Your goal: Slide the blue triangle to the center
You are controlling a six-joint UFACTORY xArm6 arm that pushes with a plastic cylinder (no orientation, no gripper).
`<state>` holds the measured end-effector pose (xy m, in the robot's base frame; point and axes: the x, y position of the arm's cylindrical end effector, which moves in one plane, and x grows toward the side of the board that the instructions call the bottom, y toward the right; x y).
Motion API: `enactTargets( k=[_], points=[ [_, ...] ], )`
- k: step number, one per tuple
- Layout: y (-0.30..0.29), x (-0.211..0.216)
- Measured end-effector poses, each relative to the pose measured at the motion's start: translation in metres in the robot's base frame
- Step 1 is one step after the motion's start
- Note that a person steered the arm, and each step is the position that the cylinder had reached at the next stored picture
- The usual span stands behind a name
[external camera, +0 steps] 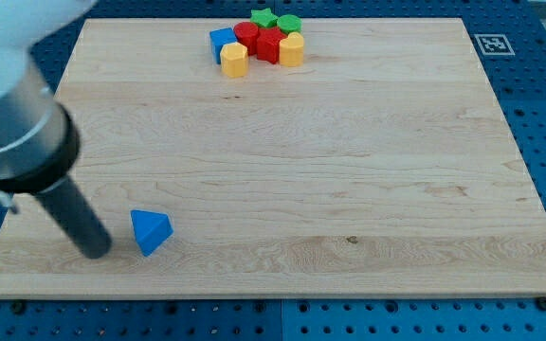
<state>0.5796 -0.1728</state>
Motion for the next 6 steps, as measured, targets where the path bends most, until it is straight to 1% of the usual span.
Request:
enactTargets(
  k=[2, 3, 4, 5, 6],
  points=[
    [0.104, 0.000],
    [0.112, 0.000],
    [0.086, 0.000],
    [0.075, -0.002],
    [0.078, -0.016]
  ],
)
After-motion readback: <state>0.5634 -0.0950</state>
